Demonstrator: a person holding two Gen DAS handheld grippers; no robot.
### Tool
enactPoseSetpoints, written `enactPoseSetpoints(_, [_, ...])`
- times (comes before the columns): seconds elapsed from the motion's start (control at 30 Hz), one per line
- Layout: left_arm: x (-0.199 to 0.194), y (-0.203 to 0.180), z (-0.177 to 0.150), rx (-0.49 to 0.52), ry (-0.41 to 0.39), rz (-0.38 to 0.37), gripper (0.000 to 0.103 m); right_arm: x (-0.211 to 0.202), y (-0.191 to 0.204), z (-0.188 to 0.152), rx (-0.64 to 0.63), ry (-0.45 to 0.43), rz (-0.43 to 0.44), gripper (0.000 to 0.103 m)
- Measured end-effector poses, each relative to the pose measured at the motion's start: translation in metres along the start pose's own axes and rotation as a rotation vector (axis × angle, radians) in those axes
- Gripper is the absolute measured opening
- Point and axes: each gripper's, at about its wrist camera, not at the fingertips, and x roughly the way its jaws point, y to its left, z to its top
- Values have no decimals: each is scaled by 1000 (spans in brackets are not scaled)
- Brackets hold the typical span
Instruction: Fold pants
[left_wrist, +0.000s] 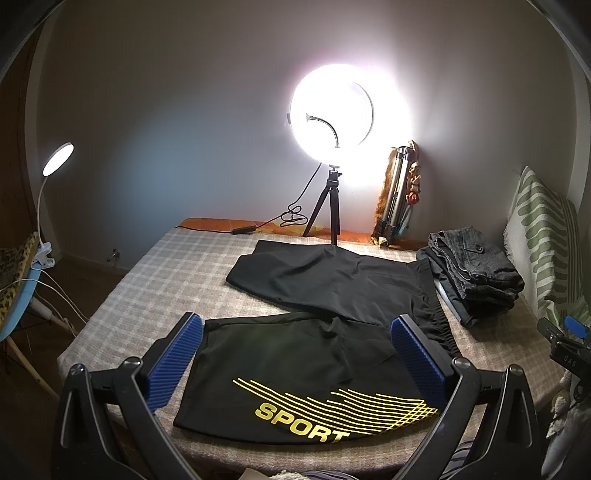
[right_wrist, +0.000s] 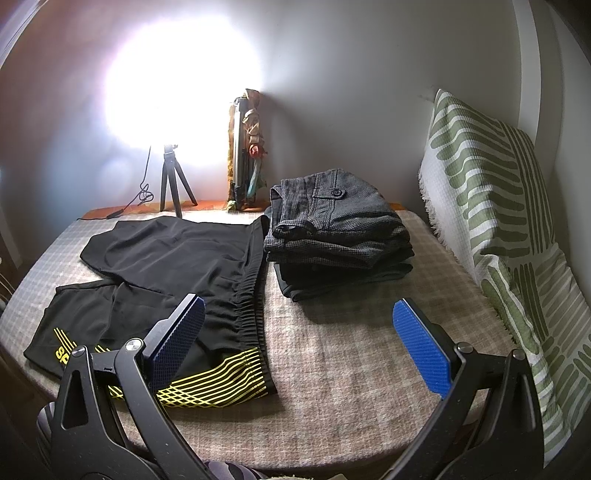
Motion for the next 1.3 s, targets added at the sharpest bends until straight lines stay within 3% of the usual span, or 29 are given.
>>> enactPoseSetpoints(0.7, [5,0,-1,5,8,3,103,2,1,-2,1,1,2,103])
enactPoseSetpoints(0.87, [10,4,-3,8,7,45,103,3,1,-1,1,4,2,103])
enactPoseSetpoints(1.1, [36,21,-9,-21,67,-1,103,5,5,2,8,-22,48,103])
enactPoseSetpoints(1.3, [65,38,-16,-37,124,-9,103,22,18,32,-80,-63,102,103])
